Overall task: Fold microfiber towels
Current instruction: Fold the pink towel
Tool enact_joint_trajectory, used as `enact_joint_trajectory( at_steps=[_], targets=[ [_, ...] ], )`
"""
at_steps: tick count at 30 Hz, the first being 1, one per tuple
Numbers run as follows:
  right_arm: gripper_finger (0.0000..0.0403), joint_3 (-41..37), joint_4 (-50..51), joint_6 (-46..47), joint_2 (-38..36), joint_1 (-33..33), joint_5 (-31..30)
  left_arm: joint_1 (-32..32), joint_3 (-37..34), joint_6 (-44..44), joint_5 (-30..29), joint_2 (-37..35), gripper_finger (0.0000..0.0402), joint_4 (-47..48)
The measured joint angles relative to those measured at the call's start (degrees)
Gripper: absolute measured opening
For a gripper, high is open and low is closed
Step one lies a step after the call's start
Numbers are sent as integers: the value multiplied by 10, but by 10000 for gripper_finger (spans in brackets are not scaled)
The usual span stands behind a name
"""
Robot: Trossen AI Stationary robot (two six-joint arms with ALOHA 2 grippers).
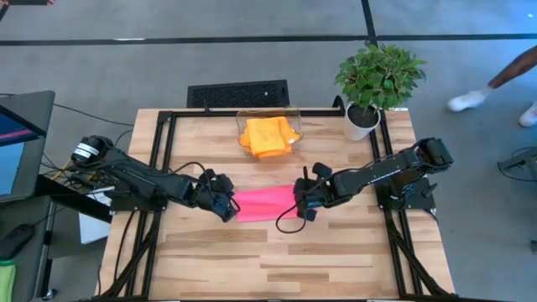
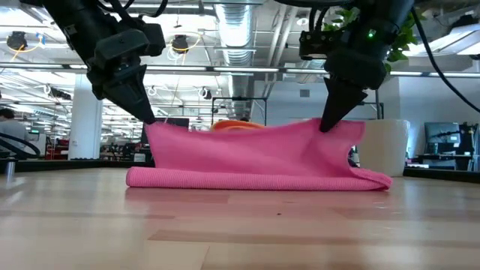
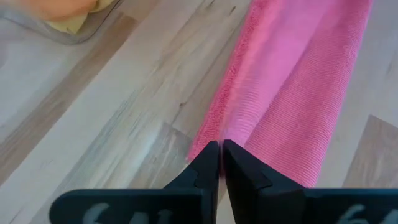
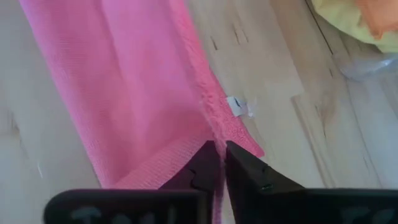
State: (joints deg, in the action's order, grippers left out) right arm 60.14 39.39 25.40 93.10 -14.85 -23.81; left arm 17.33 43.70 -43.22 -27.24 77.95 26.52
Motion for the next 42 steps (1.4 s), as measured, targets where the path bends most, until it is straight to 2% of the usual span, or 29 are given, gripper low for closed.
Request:
enact_joint_trajectory(
  at_steps=[5, 10, 12, 16, 18, 23, 29, 36, 39, 42],
  targets=[
    [92, 0, -8, -5, 0, 0, -1, -8, 0, 6, 0, 0, 47, -1],
    [146, 0, -9, -32, 0, 0, -3, -19, 0, 44, 2, 0, 97, -1],
    [164, 0, -13, -38, 0, -2, 2, -20, 0, 67, 19, 0, 115, -6],
    [186, 0, -24, -78, 0, -12, 63, 5, 0, 164, 70, 11, 134, -22],
    [190, 0, -36, -89, 0, -16, 93, 27, 0, 209, 76, 28, 137, -44],
    [189, 0, -60, -89, 0, -28, 104, 61, 1, 276, 69, 101, 137, -122],
    [180, 0, -61, -89, 0, -41, 105, 68, 20, 285, 50, 190, 137, -133],
    [176, 1, -65, -87, 0, -47, 105, 68, 44, 283, 44, 222, 135, -125],
    [175, 1, -65, -84, 0, -47, 105, 68, 55, 278, 44, 218, 106, -95],
    [172, 1, -65, -83, 0, -47, 105, 68, 80, 277, 45, 219, 46, -39]
  ],
)
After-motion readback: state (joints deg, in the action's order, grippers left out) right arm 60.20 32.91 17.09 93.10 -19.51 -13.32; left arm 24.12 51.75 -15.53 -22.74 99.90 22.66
